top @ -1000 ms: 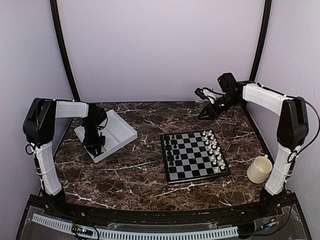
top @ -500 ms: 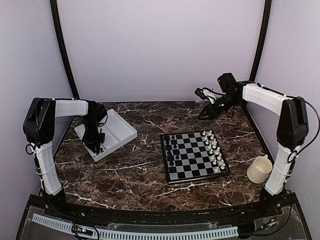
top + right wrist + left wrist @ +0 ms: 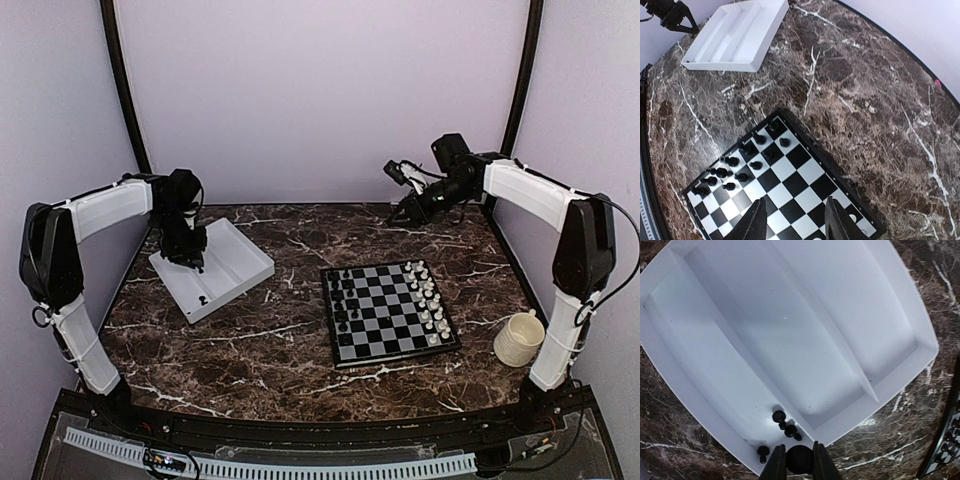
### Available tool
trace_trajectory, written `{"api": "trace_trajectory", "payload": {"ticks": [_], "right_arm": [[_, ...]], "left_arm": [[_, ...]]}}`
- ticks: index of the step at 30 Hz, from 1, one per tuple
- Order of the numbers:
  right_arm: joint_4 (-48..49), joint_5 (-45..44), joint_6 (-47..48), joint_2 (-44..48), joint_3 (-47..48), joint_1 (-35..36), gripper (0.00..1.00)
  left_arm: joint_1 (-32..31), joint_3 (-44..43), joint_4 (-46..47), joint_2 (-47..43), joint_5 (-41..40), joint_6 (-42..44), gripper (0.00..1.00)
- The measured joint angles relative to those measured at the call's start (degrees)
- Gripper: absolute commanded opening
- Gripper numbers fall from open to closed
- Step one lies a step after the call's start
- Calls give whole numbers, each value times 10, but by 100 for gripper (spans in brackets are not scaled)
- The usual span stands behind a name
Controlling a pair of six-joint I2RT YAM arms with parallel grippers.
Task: Set up the chess pieces on the board
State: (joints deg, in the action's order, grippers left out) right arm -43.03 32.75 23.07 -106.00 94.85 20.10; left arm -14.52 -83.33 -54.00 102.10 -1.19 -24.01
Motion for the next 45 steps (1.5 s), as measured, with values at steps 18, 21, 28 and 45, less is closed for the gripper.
{"api": "trace_trajectory", "payload": {"ticks": [18, 21, 28, 45], "right_arm": [[147, -62, -183, -60, 134, 172, 43], [150, -75, -191, -75, 154, 194, 44], [154, -82, -193, -81, 161, 235, 44], [161, -83, -213, -108, 178, 248, 26]], "left_arm": [[-78, 106, 422, -101, 288, -303, 13], [-94, 117, 494, -97, 317, -354, 13], [-108, 150, 610, -88, 363, -454, 13], [-125, 155, 714, -74, 400, -532, 13]]}}
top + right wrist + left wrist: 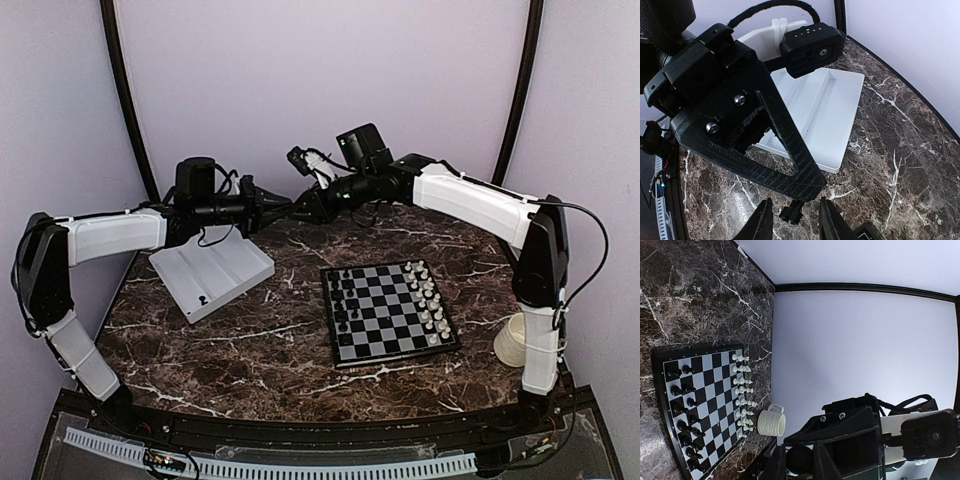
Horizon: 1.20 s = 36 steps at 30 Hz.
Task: Set up the chess pieces on the board
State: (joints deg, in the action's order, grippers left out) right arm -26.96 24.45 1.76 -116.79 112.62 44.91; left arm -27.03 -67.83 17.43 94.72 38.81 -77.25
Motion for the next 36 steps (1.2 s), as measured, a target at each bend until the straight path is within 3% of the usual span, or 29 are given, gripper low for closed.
{"api": "trace_trajectory", "payload": {"ticks": [10, 15, 19, 21, 22, 28, 32, 36], "right_arm": [[-1, 2, -7, 0, 0, 0, 9], [-2, -1, -3, 0, 0, 0, 5], [-2, -4, 8, 1, -2, 0, 5], [-1, -8, 16, 7, -11, 0, 4], [-4, -10, 24, 12, -21, 0, 4], [-68, -18, 106, 43, -63, 0, 5], [-156, -20, 190, 50, -69, 0, 6], [-263, -37, 272, 49, -69, 5, 6]], "left_arm": [[-2, 5, 11, 0, 3, -5, 14], [-2, 5, 11, 2, 1, -4, 26], [-2, 5, 1, 2, 0, 14, 46], [-2, 3, -13, 2, -3, 30, 82], [-2, 2, -22, 2, -3, 40, 95], [12, -56, -140, 3, -44, 148, 99], [21, -126, -264, 0, -156, 287, 99], [26, -161, -324, -26, -295, 445, 99]]}}
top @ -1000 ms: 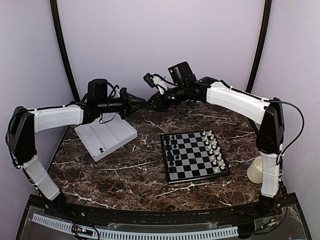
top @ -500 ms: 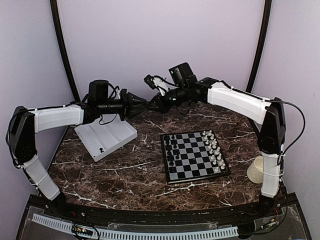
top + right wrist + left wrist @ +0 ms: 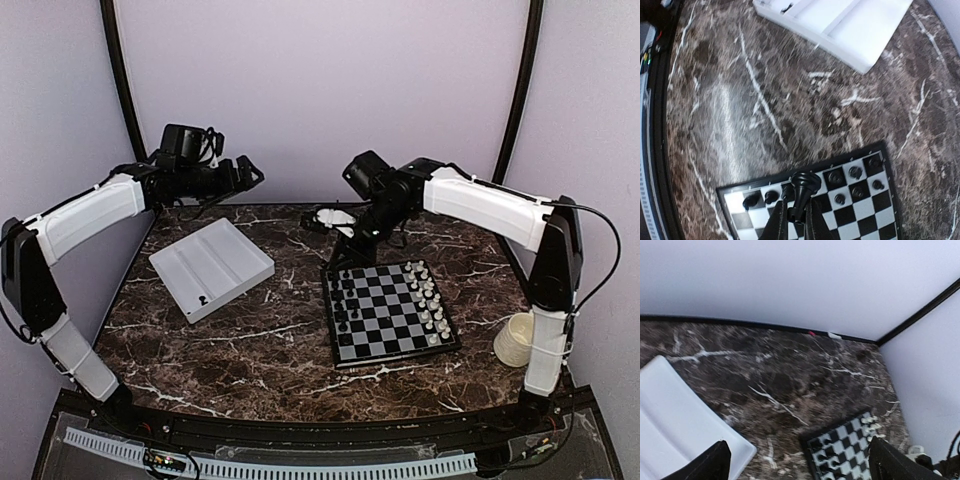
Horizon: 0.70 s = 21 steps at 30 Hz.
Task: Set up the chess pieces on the board
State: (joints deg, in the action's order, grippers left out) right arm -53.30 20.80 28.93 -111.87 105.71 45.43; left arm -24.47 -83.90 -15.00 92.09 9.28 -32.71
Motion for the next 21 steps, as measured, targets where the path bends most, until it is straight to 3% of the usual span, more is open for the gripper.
{"api": "trace_trajectory", "payload": {"ticks": [5, 9, 14, 21], "right_arm": [[-91, -58, 80, -10, -23, 38, 6], [-139, -120, 115, -33, -64, 88, 6], [-162, -175, 132, -42, -98, 139, 6], [-165, -224, 136, -57, -107, 181, 6]], "left_arm": [[8, 76, 32, -77, -169, 134, 96], [23, 157, 68, -106, -238, 194, 94], [33, 181, 64, -105, -275, 224, 93], [34, 179, 61, -108, -268, 226, 91]]}}
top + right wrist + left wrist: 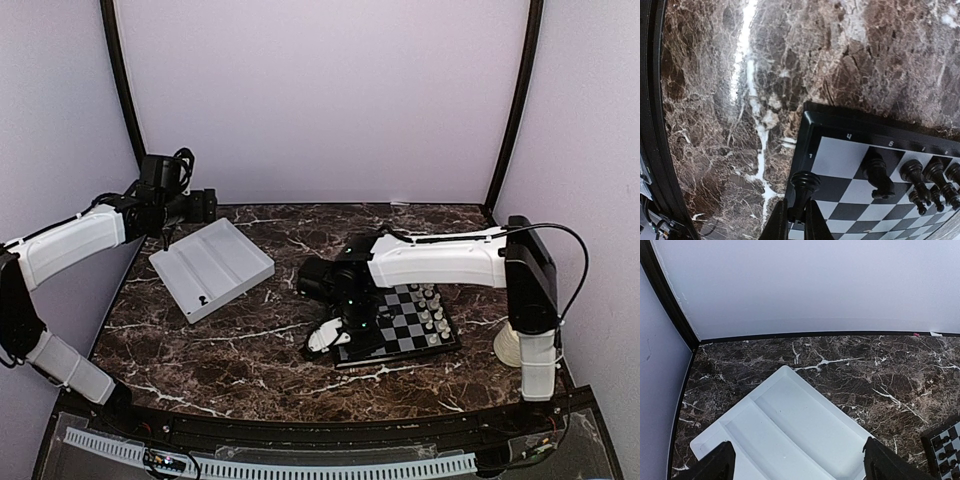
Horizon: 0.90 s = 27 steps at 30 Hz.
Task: Set up the chess pieces on the board
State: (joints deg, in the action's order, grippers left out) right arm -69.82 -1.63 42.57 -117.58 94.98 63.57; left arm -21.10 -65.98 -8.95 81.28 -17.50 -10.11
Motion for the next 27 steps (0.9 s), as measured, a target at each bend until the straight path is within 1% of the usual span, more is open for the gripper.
{"api": "trace_trajectory", "payload": {"ticks": [8, 13, 27], "right_arm": [[12, -42, -7, -22, 0, 10, 8], [17, -59, -13, -22, 0, 10, 11], [26, -68, -19, -32, 11, 10, 18]], "left_arm": [[0, 0, -1, -20, 20, -2, 90], [0, 0, -2, -21, 31, -6, 90], [0, 0, -8, -20, 51, -10, 89]]}}
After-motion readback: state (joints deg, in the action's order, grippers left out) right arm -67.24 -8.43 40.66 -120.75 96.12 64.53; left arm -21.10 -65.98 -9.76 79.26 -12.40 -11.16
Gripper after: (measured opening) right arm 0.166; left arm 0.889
